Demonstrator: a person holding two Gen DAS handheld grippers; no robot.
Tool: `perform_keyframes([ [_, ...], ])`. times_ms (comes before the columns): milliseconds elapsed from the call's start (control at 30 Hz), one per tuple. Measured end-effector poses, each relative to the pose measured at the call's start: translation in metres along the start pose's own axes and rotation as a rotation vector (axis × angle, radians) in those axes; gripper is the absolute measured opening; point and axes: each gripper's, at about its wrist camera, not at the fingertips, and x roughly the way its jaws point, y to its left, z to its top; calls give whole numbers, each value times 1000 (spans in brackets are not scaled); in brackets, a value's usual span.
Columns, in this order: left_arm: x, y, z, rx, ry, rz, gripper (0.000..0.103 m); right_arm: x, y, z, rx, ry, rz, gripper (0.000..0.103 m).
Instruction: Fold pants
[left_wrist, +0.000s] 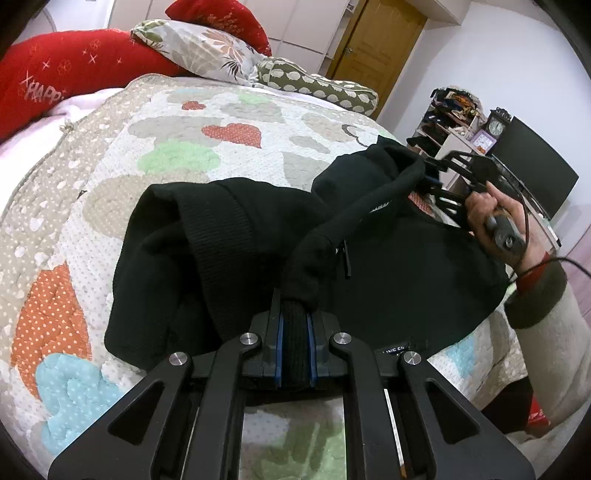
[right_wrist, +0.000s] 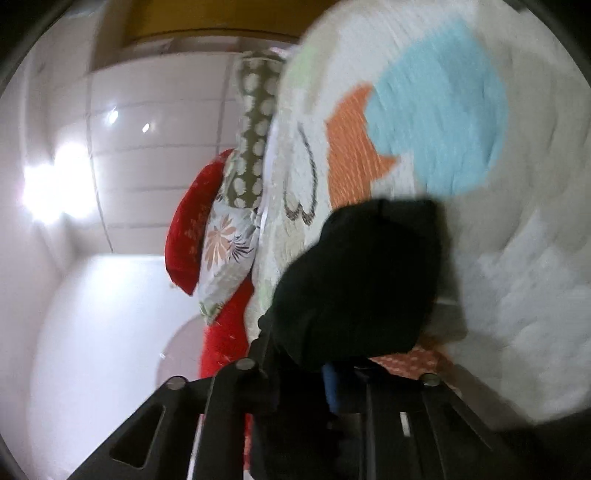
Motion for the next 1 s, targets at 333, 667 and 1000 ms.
perform_keyframes([
  [333, -18, 3, 7, 30, -31, 48, 8, -138, 34, -6, -513, -53, -216, 14],
  [667, -25, 21, 1, 21, -25, 41, 19, -187, -15, -56, -837, 149, -622, 15],
  [1000, -72, 21, 14, 83, -132, 88, 61, -233, 18, -66, -885, 42, -594, 53],
])
